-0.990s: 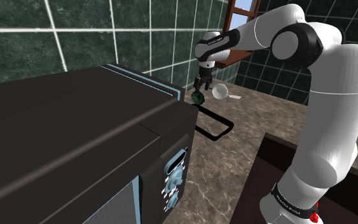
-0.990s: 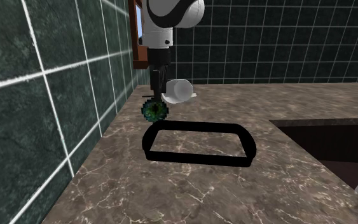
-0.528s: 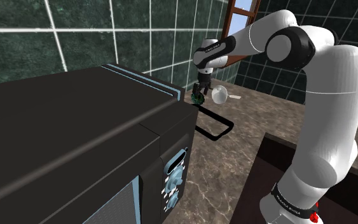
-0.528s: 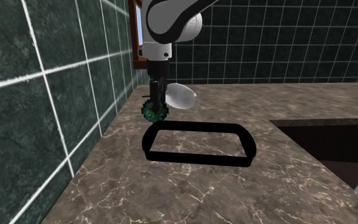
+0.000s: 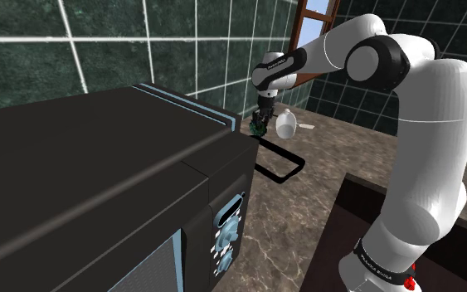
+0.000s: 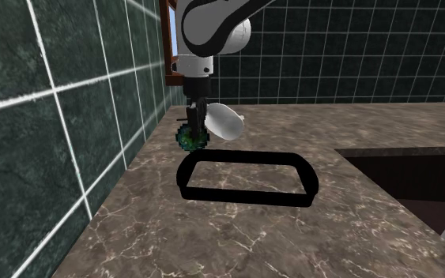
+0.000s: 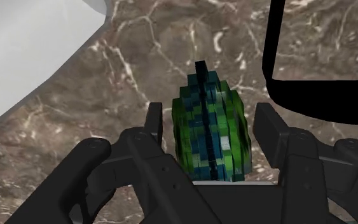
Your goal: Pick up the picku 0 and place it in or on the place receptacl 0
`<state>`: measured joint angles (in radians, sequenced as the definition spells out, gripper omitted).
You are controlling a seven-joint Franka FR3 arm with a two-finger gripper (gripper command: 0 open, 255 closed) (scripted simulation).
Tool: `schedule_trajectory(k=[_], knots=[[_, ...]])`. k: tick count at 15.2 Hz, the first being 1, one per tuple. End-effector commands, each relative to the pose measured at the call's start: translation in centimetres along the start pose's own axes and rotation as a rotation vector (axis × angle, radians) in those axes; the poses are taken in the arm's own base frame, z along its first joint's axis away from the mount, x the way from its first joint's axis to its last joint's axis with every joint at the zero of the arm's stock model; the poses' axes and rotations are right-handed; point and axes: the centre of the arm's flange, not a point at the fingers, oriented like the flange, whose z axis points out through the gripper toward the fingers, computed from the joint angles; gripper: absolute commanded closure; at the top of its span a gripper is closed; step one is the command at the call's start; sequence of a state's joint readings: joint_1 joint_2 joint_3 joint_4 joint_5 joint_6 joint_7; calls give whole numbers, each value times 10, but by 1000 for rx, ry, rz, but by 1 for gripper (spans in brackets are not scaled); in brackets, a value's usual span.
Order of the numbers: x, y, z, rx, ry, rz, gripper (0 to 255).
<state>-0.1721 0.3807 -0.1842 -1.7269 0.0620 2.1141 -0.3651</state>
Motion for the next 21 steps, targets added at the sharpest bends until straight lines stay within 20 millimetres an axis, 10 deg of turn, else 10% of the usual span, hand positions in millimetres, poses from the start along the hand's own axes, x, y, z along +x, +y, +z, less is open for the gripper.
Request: schedule_trajectory(k=[1,9,21], knots=[[0,0,0,0,0,0,255],[0,0,0,0,0,0,255],[0,1,-63,0,0,0,255]])
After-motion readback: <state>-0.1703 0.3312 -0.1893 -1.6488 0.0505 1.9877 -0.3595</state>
